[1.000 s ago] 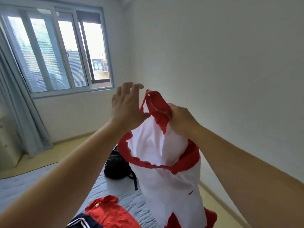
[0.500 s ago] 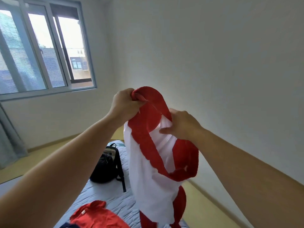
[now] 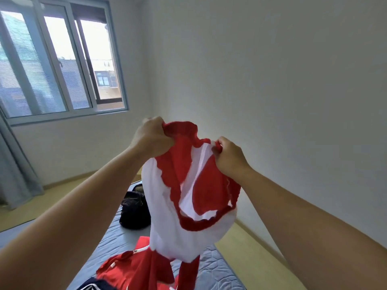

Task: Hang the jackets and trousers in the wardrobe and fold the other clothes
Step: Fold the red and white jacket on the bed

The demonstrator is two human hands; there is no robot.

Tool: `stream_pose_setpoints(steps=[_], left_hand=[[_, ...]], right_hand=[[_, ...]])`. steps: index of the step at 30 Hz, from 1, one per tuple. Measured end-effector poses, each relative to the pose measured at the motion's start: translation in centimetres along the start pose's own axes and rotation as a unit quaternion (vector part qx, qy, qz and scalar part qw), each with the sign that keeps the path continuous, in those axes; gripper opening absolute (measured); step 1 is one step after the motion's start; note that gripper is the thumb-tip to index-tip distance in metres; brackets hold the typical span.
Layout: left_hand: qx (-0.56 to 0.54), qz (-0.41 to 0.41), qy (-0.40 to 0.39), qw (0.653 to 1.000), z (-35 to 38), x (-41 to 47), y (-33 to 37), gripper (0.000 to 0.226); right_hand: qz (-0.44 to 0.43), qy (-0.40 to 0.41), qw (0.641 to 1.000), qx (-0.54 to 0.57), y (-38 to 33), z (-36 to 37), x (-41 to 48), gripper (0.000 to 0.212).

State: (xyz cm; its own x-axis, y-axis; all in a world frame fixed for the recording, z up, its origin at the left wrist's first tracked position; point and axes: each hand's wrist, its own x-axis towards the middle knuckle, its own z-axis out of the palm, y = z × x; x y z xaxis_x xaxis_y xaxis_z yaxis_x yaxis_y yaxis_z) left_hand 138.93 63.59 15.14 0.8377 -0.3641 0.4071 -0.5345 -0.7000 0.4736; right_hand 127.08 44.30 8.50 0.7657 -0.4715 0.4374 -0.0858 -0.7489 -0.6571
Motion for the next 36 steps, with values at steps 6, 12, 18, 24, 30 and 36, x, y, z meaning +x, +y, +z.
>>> stream_pose_setpoints(steps=[6,12,18,24,30,36], left_hand=[[-0.121,-0.047,-0.223,0.966,0.7,-2.3,-0.7,0.051],[-0.198,-0.078,-0.318,0.924,1.2,-3.1,-0.4,0.05],[-0.176,-0.021,-0.267,0.947,1.2,-2.9,0.8,0.036],[-0.226,-0.004,-0.012,0.974,-3.5,1.5,1.9,0.05],[-0.232,0.039,0.072,0.969,-5.2,3.7,3.0,0.052],[-0.063,-0.01,0.092,0.994,-4.8,5.0,-1.5,0.054]], right_hand=[[-0.047,-0.039,0.997,-0.054,-2.7,-0.4,1.3,0.007],[-0.019,-0.045,0.997,-0.064,-3.0,-0.8,0.5,0.016],[-0.047,-0.045,0.987,-0.144,-1.7,-2.1,-0.1,0.021],[-0.146,-0.042,0.925,-0.349,3.0,-1.9,-1.8,0.035],[0.008,-0.139,0.884,-0.447,5.0,-1.9,-3.4,0.045],[0.172,-0.218,0.902,-0.33,2.7,-4.1,-0.9,0.006]])
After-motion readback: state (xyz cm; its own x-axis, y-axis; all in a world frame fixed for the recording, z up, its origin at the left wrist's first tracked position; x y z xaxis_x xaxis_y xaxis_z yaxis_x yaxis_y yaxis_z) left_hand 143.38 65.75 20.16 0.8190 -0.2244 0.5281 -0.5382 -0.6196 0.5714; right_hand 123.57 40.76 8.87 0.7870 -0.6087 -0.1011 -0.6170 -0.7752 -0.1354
